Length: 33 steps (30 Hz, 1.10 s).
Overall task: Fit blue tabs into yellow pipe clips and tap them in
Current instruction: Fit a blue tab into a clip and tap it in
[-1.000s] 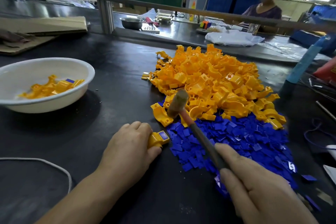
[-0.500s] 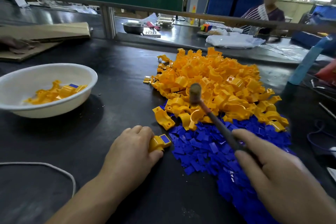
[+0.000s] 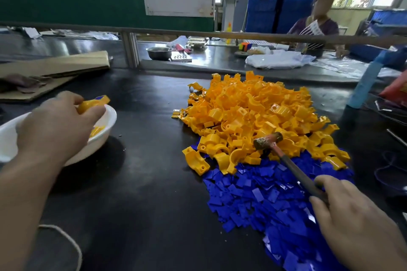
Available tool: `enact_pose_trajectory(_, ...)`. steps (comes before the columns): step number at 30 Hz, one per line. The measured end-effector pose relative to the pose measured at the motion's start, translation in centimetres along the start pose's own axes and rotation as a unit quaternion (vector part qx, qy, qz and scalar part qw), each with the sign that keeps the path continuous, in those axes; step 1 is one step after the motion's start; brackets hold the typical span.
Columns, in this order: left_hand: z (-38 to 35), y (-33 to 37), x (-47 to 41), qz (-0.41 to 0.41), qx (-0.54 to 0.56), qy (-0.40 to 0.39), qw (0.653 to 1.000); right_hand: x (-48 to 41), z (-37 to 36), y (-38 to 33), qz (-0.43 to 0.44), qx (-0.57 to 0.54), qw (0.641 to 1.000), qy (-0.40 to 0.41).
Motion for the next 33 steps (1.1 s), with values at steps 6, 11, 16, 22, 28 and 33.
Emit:
enact_pose_trajectory(6, -1.5, -1.4, -2.0, -0.005, -0.150, -0.026, 0.988, -0.3, -0.2, 0.3, 0.010, 0.022, 1.000, -0.013)
enact_pose_trajectory(11, -0.8, 5.4, 4.5, -0.192, -0.018, -0.057, 0.980, -0.5, -0.3, 0.4, 0.016, 0.041, 0.999, -0.016)
enact_pose_trajectory(16, -4.2, 11.2, 10.2, -0.377, 0.015, -0.237, 0.895, -0.5, 0.0, 0.1, 0.009, 0.053, 0.998, -0.012)
enact_pose_trajectory(22, -5.9, 12.3, 12.9, -0.353, -0.062, -0.288, 0.888, -0.4, 0.3, -0.1, 0.035, -0.029, 0.999, 0.024)
enact_pose_trajectory(28, -4.6, 12.4, 13.8, -0.372, -0.115, -0.216, 0.895, 0.1, 0.9, -1.2, 0.074, -0.062, 0.994, 0.043)
enact_pose_trajectory(33, -2.5, 12.8, 13.3, -0.172, 0.183, -0.354, 0.901, 0.4, 2.9, -4.1, 0.117, -0.151, 0.980, -0.055)
Point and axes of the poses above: each hand's wrist, its own x-axis away from the middle knuckle, its own z-axis out of the back of the hand, y = z × x, the point moved 1 cm from there along -x, towards the middle knuckle, and after that the axes turned 11 degrees about -x, right-handed, at the moved point
